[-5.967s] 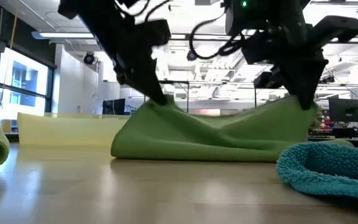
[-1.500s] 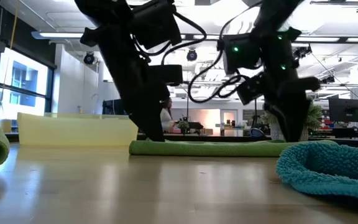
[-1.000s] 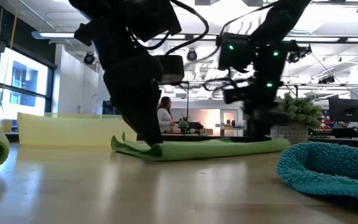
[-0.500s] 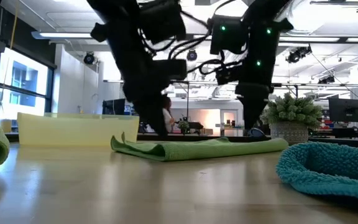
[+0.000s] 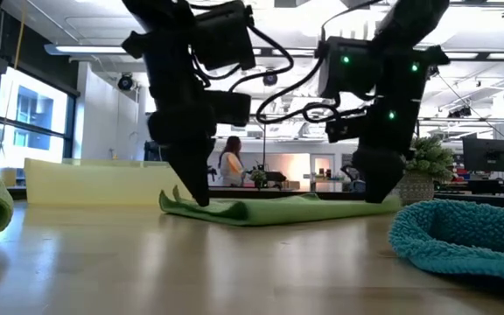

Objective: Roll microfiber towels into tight, uniform cylinder then place into a basket
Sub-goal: Fold the green microfiber towel

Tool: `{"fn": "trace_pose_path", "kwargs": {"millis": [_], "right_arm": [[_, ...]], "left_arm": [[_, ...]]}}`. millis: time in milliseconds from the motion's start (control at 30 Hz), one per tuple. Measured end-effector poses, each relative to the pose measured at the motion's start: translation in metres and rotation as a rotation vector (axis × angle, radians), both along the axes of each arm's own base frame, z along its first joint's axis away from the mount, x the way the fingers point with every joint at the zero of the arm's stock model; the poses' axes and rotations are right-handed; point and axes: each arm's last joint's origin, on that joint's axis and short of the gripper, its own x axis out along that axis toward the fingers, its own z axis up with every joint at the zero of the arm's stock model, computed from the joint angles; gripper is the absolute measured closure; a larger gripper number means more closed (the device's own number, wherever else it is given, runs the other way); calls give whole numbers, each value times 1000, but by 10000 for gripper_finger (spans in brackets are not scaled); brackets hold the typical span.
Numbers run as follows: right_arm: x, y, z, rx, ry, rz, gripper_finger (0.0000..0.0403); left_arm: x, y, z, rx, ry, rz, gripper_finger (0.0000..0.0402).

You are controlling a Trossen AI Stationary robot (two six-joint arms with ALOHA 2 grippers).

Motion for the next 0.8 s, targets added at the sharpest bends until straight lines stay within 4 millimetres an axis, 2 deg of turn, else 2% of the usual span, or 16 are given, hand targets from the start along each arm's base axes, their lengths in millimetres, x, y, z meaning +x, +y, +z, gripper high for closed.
{"fn": "trace_pose_path", "kwargs": {"millis": [200,467,567,667,800], "right_arm": [[5,-16,-5,-217,-24,107,274],[24,-37,5,-328,-102,267,274],[32,-34,23,-296,-158,257,274],[36,-24,38,-191,-227,223,274],[41,-7,46,-36,-355,143,274]], "left_arm": [[1,-21,0,5,-10,-57,287],[4,-35,1,14,-47,-124,287],[5,-36,5,33,-26,-148,287],[6,-35,14,73,21,-178,287],[3,-33,20,171,100,-246,287]]}}
